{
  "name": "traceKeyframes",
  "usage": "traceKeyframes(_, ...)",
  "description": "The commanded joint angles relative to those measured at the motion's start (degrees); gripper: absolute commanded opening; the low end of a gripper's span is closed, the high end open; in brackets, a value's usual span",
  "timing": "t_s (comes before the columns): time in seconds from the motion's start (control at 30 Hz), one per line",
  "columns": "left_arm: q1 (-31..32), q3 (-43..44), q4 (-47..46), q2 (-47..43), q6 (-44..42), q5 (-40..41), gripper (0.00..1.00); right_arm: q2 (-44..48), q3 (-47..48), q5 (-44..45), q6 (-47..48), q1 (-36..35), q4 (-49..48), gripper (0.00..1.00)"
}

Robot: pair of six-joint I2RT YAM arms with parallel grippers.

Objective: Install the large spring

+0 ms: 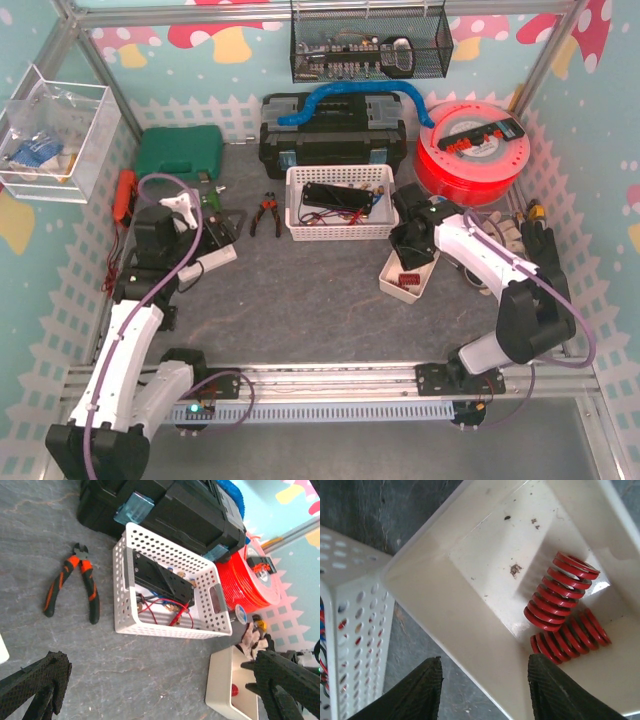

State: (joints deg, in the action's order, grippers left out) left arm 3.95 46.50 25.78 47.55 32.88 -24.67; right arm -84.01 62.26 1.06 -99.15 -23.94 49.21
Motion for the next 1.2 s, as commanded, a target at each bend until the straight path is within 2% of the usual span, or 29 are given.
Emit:
traceKeyframes(0.0,1.5,0.0,1.4,-0.2,-2.7,-0.9,0.99,-1.2,2.0,3.9,-11.3,0.3,3.4,0.50)
traceKeyframes(0.3,2.8,5.0,2.8,4.1,-5.4,1.4,0.99,-1.3,-2.9,3.1,-17.0,0.3,5.3,0.50)
traceKeyframes(0.7,2.9,6.3,5.0,5.2,-4.9,2.0,0.99,-4.0,-7.1,6.2,-16.8,0.5,-3.5,0.50)
traceKeyframes(1.07,2.9,9.9,9.3,6.3,-6.8,2.1,0.99,-11.5,-8.0,8.5,-15.3,1.1,-9.0,0.50)
traceKeyframes(1.17,2.9,10.7,10.8,6.3,-7.8,2.4,0.99,-11.9,-9.1,9.8,-14.6,1.3,-11.1,0.46)
